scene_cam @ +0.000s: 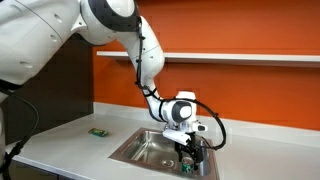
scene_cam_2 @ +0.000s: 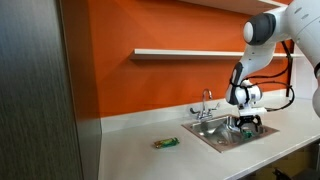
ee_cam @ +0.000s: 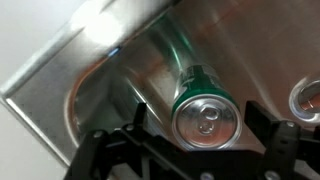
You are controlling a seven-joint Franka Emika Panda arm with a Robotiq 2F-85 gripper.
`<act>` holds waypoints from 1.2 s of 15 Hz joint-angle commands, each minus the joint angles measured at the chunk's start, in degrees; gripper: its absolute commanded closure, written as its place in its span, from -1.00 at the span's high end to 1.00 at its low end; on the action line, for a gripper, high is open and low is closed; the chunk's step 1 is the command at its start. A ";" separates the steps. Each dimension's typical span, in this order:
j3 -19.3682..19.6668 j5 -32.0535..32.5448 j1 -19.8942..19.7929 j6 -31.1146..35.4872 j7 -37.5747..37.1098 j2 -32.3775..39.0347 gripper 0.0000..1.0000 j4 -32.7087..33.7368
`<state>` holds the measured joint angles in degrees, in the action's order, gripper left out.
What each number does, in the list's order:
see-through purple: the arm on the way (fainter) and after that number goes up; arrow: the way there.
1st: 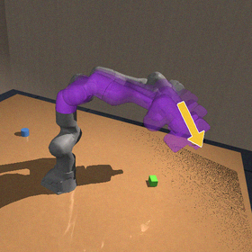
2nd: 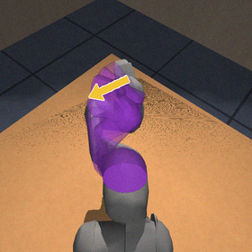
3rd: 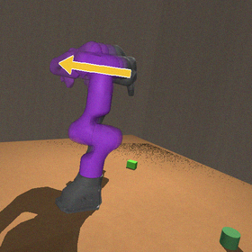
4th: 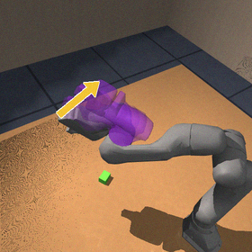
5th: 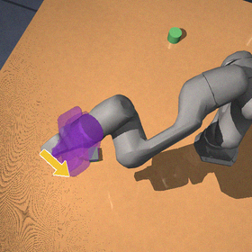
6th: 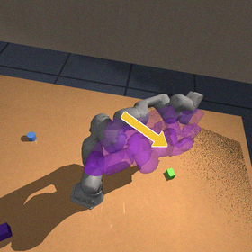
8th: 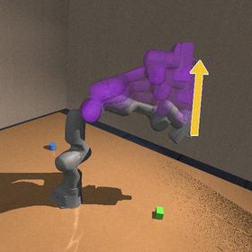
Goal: Put the green can on the left side of the counter.
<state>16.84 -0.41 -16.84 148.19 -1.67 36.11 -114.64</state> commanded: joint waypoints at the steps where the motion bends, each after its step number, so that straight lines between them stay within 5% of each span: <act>1: -0.88 -0.43 -1.10 -2.12 -0.22 0.89 1.00 2.02; 5: -0.77 -0.39 -1.03 -2.25 -0.40 1.11 1.00 2.30; 7: -0.78 -0.40 -1.08 -2.36 -0.38 1.28 0.45 2.46; 11: -0.81 -0.38 -1.04 -2.43 -0.40 1.43 -0.17 2.71; 18: -0.85 -0.01 -0.03 -2.85 -0.79 0.12 -0.18 1.89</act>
<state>16.80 -0.41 -16.82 147.64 -1.71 37.07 -113.48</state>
